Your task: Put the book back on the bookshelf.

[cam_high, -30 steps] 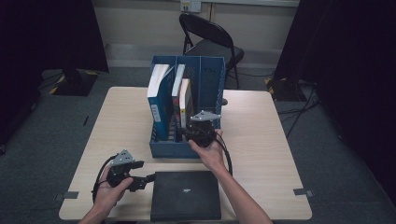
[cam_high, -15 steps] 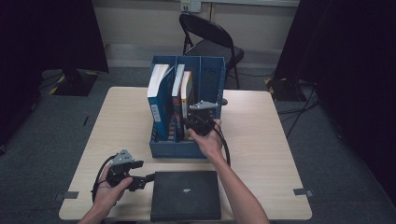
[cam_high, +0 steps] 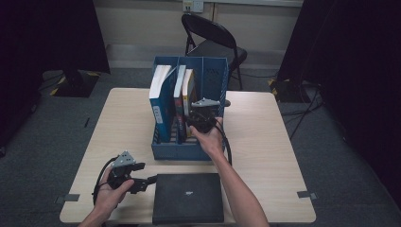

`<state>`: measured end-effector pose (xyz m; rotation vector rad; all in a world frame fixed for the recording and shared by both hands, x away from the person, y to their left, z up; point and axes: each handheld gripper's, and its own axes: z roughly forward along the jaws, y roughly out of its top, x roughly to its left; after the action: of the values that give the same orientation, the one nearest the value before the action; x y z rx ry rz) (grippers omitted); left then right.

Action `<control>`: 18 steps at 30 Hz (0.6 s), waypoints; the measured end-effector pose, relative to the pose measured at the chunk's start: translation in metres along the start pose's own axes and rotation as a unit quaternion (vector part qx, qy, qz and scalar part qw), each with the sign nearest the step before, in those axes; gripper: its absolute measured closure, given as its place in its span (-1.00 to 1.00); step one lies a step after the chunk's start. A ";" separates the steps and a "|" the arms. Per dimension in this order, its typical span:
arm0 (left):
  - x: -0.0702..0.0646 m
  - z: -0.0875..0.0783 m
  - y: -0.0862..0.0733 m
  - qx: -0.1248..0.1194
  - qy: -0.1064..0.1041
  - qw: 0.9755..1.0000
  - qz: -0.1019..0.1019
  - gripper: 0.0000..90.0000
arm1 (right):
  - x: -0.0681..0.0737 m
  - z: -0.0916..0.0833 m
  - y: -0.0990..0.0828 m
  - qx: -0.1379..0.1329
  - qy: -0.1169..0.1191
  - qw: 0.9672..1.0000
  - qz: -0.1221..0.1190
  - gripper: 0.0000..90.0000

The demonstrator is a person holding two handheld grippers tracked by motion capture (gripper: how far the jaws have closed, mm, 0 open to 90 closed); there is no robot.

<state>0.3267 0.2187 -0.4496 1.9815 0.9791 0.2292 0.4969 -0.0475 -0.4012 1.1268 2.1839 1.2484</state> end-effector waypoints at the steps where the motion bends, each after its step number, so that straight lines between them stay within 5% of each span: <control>1: 0.000 0.000 0.000 0.000 0.000 1.000 0.000 -0.48 | 0.001 0.000 0.000 0.000 -0.001 1.000 0.000 0.54; 18: -0.001 0.001 0.000 0.002 0.000 1.000 -0.001 -0.48 | 0.003 -0.022 -0.005 -0.010 0.028 1.000 -0.004 0.45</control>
<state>0.3265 0.2175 -0.4496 1.9836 0.9815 0.2265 0.4784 -0.0583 -0.3931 1.0877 2.2085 1.3114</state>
